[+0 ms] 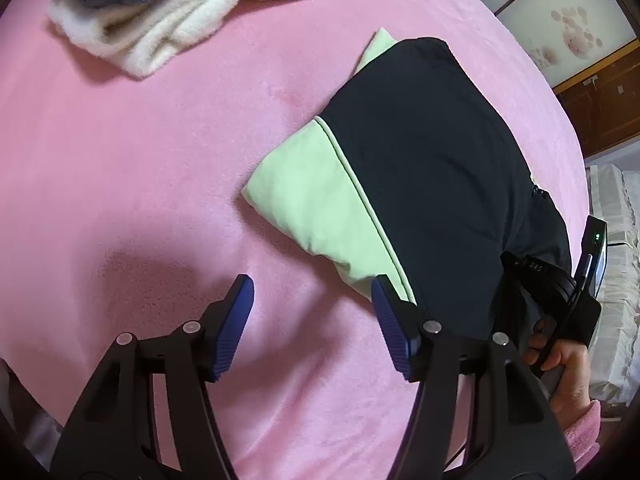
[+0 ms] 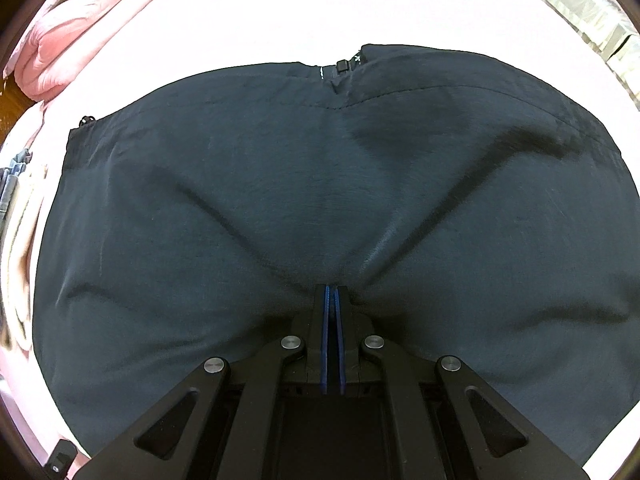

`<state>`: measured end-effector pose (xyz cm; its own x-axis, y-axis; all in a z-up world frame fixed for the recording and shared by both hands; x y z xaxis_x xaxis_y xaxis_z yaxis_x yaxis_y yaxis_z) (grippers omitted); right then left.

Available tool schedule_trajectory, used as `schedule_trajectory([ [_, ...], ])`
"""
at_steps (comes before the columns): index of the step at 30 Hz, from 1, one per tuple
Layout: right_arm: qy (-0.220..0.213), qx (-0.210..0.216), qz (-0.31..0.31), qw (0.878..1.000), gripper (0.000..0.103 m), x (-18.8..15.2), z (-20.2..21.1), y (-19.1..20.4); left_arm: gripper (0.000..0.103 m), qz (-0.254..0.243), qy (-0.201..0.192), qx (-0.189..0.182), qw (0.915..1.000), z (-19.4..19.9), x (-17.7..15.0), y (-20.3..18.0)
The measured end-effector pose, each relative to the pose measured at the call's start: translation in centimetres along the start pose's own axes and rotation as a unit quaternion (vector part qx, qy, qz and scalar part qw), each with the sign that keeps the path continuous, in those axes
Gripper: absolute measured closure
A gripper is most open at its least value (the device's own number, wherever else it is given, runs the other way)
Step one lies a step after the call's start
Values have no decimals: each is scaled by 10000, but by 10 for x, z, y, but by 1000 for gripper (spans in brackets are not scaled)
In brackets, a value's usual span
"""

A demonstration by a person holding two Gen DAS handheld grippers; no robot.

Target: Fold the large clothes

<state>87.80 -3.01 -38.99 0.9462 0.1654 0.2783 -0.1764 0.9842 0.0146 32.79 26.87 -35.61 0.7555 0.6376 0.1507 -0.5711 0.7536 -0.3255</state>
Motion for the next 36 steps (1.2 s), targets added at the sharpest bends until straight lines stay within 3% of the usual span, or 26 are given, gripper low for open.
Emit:
schedule_trajectory([
  [7,-72,77,-35,9999,101,-16,15,-17,44,34,100,-256,9996,-13,6,-6],
  [13,-132,178,-127,9997,101,-22,28,-36,44,552,290,-1306,9895,-36,27,-9],
  [18,-284,210,-206,9992,100,-28,28,-42,44,799,243,-1584,9838,-54,39,-8],
  [20,-350,327,-335,9983,100,-31,29,-48,45,853,50,-1630,9829,-54,42,-9],
  [24,-371,547,-513,9965,100,-37,32,-56,84,739,-394,-1503,9851,-48,42,-19],
  [26,-381,613,-571,9958,100,-38,33,-60,91,612,-652,-1388,9863,-41,41,-26],
  [29,-423,633,-575,9954,100,-42,35,-64,95,214,-1178,-1082,9869,-18,35,-49],
  [33,-404,861,-663,9933,100,-49,36,-80,96,-354,-1744,-1373,9744,22,23,-87],
  [36,-430,1244,-785,9882,100,-52,36,-92,97,-942,-2004,-1295,9665,43,10,-123],
])
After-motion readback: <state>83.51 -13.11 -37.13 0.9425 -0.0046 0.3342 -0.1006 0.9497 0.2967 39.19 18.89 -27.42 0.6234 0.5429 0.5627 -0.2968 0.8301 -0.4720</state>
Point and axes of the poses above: each gripper's, at about its wrist camera, not at the fingertips, and z roughly against the way its jaws point, y to its left, x to its top, the point moved 4 cm from there along -z, roughly the way its jaws point, and after that the axes turned 5 degrees about z, right-handed, at the moved point
